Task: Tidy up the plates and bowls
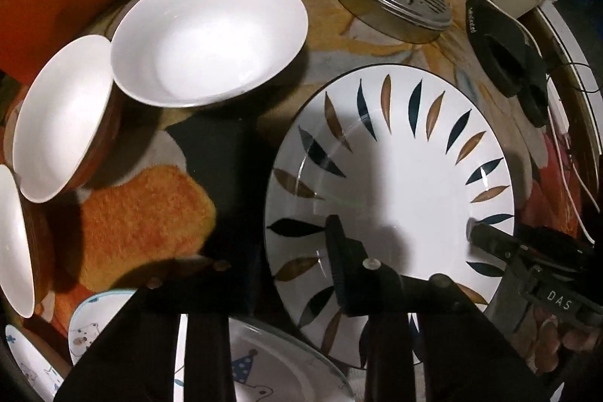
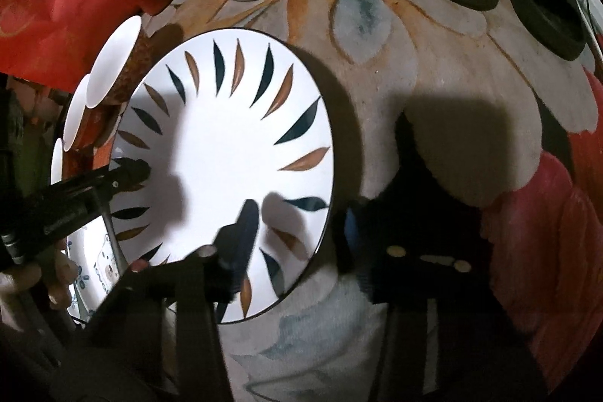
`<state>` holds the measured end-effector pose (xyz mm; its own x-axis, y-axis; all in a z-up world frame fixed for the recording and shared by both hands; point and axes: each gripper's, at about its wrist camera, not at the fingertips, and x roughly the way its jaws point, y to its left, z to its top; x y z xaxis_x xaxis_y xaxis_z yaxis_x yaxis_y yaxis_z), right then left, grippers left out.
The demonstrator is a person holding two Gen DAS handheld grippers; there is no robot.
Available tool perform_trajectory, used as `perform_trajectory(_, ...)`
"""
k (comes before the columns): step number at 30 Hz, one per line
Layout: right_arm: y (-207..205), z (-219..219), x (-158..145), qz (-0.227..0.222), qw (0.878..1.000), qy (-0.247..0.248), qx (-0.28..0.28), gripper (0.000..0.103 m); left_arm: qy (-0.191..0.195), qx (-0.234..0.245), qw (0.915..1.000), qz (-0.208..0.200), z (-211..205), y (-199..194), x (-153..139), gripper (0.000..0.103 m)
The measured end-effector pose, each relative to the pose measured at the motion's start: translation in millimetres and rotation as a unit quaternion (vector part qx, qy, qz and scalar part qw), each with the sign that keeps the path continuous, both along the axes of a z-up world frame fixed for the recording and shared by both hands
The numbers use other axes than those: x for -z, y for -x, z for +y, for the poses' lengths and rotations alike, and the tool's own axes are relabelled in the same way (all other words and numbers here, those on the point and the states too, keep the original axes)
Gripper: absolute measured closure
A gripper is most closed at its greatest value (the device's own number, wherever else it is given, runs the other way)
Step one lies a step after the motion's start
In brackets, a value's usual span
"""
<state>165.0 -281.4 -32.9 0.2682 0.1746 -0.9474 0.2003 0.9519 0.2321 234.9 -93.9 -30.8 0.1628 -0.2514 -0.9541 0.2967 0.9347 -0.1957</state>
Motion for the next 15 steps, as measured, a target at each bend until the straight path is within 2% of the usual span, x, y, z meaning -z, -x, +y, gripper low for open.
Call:
perform_trajectory(3,-5.6,4.2,-0.2,0.005,1.0,0.013,-0.022,0.059,0.002,0.005,1.0,0.0,2.1,-0.3,-0.6,0.074)
perform_trajectory(4,-6.4,5.5,-0.3,0.004,0.999,0.014,-0.029,0.063,0.001,0.007,1.0,0.0,1.7,0.8,-0.9,0.075)
perform_trajectory(5,-7.5,7.5,0.0,0.004,0.999,0.02,-0.036,0.075,-0.002,0.009,1.0,-0.002,-0.4,0.2,0.3,0.076)
perform_trajectory(10,-6.8,2.0,-0.7,-0.004,0.999,0.006,-0.035,0.08,-0.011,0.02,0.9996,-0.015,-4.4,4.3,-0.1,0.079)
perform_trajectory(15,-0.8,1.5,-8.9,-0.023,0.998,0.029,-0.058,0.081,-0.02,0.045,0.9983,-0.033,-6.1,15.0,-3.0,0.079)
